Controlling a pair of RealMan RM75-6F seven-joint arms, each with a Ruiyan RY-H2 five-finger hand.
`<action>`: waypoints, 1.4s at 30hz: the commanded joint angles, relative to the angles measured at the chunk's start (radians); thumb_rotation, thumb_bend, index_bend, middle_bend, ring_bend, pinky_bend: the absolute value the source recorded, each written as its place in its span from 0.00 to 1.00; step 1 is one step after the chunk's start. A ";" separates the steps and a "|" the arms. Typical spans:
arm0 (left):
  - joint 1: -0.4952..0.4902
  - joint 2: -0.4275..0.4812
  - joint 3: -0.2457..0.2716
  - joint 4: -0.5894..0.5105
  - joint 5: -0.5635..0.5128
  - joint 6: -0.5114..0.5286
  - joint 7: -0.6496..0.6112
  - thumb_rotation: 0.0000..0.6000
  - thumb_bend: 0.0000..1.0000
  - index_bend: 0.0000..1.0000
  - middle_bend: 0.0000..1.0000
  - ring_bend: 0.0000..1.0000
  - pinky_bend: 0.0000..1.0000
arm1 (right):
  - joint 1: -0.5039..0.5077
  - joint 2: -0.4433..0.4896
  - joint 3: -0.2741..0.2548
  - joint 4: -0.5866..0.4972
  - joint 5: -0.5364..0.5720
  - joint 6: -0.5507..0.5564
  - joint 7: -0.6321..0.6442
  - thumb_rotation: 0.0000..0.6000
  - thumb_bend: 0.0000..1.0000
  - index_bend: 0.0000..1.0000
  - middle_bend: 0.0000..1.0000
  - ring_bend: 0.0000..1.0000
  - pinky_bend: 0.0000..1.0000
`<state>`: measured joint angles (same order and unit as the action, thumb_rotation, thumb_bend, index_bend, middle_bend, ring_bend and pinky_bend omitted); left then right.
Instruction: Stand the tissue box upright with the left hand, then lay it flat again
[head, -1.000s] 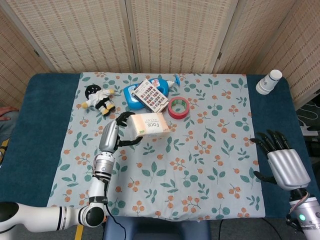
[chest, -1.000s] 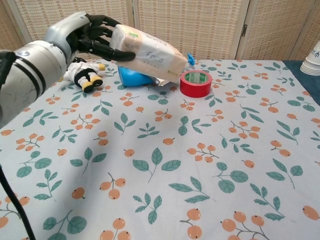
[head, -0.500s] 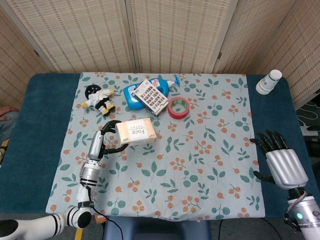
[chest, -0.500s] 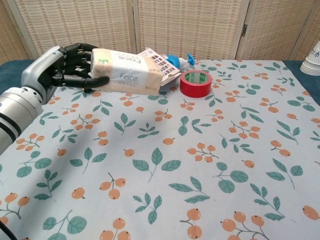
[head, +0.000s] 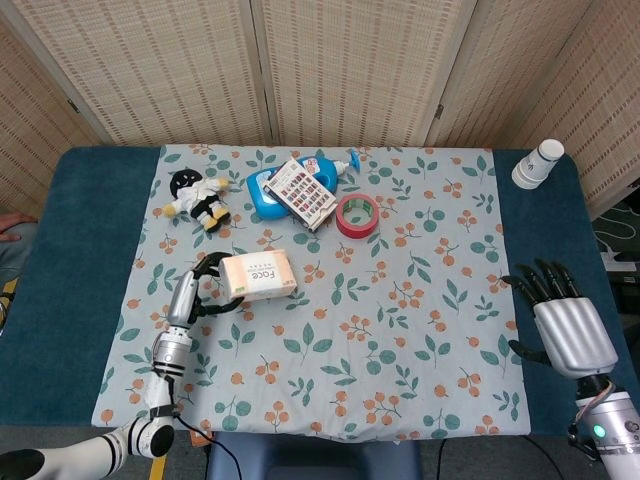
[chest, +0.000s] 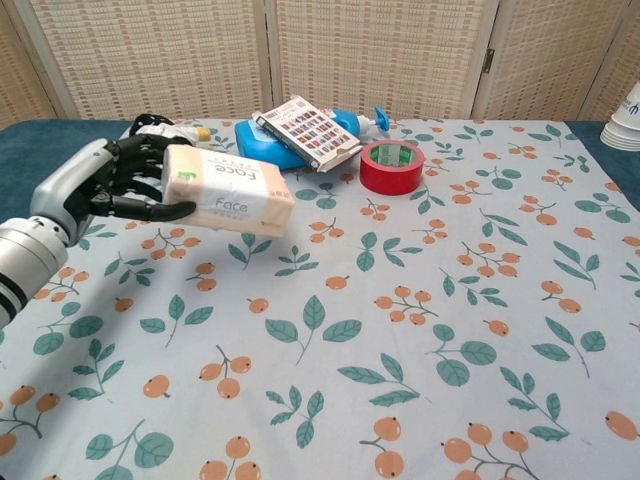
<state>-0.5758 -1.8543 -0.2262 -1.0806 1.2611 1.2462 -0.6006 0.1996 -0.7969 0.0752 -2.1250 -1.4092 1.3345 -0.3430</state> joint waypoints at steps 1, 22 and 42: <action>0.006 -0.016 0.001 0.038 0.016 -0.012 -0.019 1.00 0.16 0.31 0.46 0.26 0.36 | -0.001 0.001 0.001 0.000 -0.001 0.003 0.004 1.00 0.11 0.19 0.11 0.00 0.07; 0.029 -0.021 -0.008 0.156 0.034 -0.079 -0.068 1.00 0.17 0.31 0.46 0.26 0.39 | -0.002 0.001 -0.003 0.000 -0.014 0.004 0.012 1.00 0.11 0.19 0.11 0.00 0.07; 0.050 0.015 -0.004 0.128 0.039 -0.139 -0.095 1.00 0.11 0.00 0.17 0.02 0.28 | -0.001 0.000 -0.004 -0.003 -0.009 0.002 0.003 1.00 0.11 0.19 0.11 0.00 0.07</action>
<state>-0.5256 -1.8473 -0.2326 -0.9452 1.2973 1.1168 -0.6884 0.1982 -0.7968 0.0710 -2.1284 -1.4187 1.3364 -0.3403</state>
